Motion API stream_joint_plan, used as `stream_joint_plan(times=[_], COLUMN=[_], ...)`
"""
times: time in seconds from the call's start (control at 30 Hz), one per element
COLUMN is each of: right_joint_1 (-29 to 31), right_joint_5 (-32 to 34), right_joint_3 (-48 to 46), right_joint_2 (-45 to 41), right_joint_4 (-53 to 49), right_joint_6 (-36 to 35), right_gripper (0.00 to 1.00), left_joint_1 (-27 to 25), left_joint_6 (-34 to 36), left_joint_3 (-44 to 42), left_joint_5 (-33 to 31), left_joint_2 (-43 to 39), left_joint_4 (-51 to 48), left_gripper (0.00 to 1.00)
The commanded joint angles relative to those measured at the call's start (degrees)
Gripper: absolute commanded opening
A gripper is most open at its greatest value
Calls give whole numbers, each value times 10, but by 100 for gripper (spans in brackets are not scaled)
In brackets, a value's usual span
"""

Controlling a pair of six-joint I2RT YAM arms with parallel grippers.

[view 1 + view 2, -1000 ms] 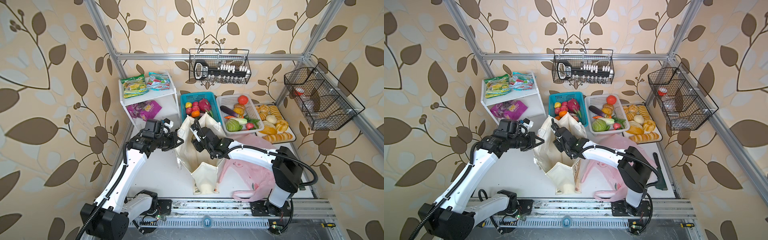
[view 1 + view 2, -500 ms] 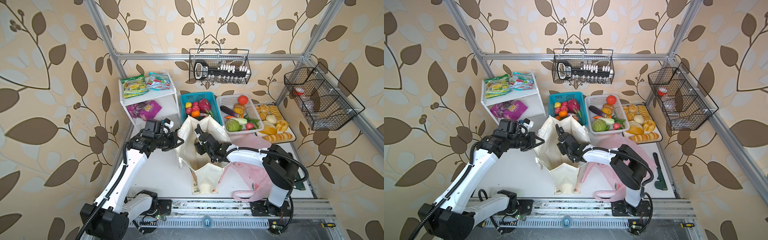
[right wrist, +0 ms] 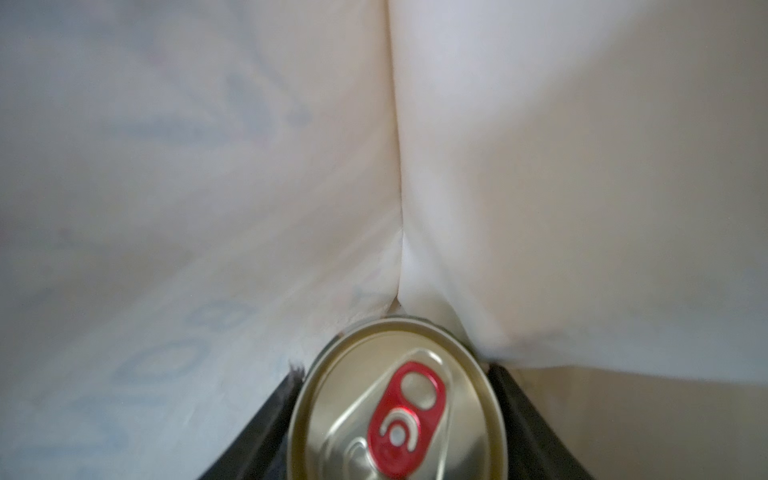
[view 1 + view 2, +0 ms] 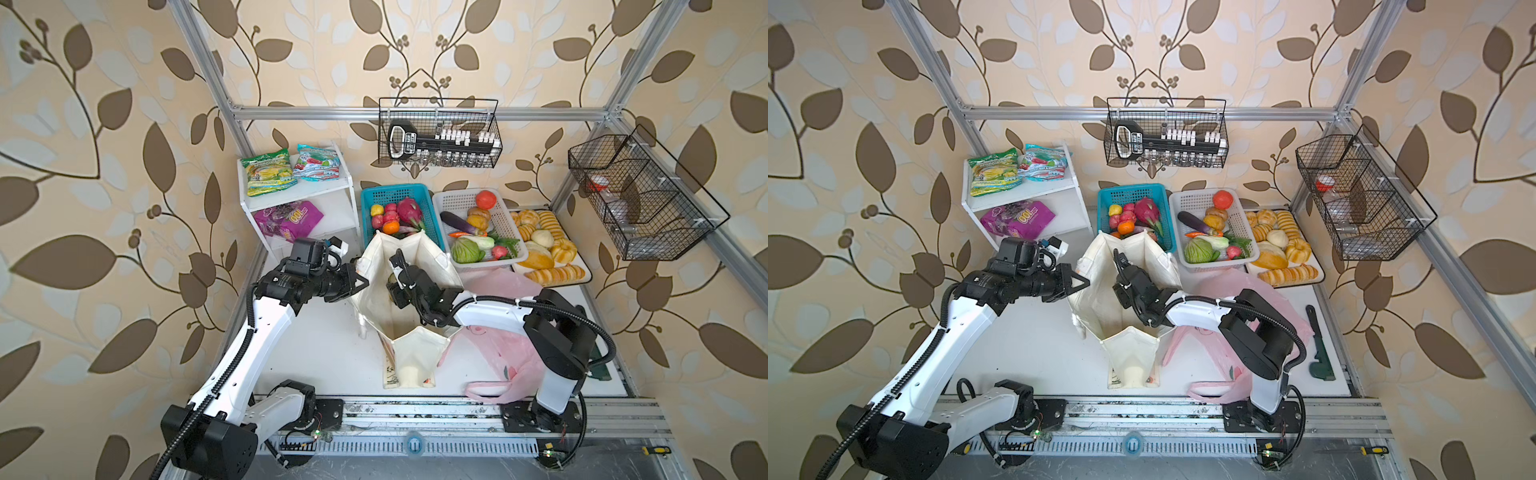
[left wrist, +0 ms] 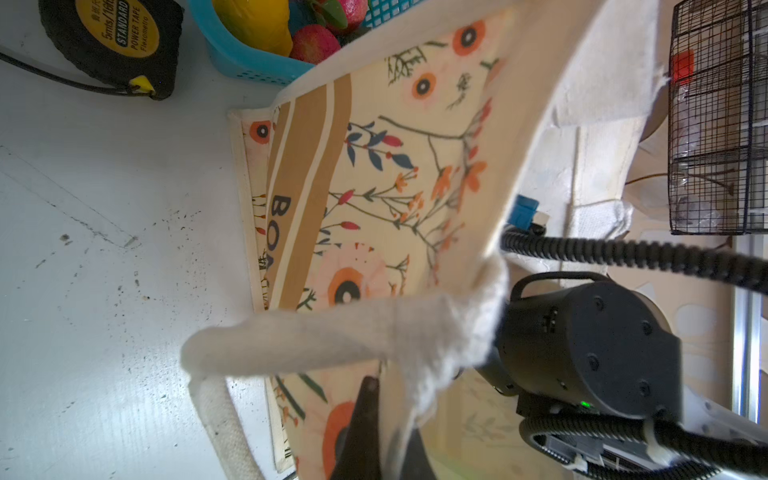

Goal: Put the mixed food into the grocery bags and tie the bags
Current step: 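Lower the can to the tote bag's bottom with the right gripper, left holding the handle, then open the right gripper and raise it out of the tote bag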

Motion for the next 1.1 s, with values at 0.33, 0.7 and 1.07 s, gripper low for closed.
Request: stream_joint_plan(times=[0.33,0.7,1.07], right_joint_1=[5,3,0], right_joint_5=[1,-23,-66], right_joint_3=[-28,24,64], right_joint_2=[0,-39,-70], right_joint_4=[32,-28,-94], right_joint_6=[-8,-18,-12], right_gripper=[41,68,83], left_joint_1=[-3,-3,-3], left_joint_6=[12,19,21], left_joint_3=[29,28,28], left_joint_5=[18,27,32], left_joint_2=[4,6,10], left_joint_4=[0,0,1], left_gripper=[0,0,0])
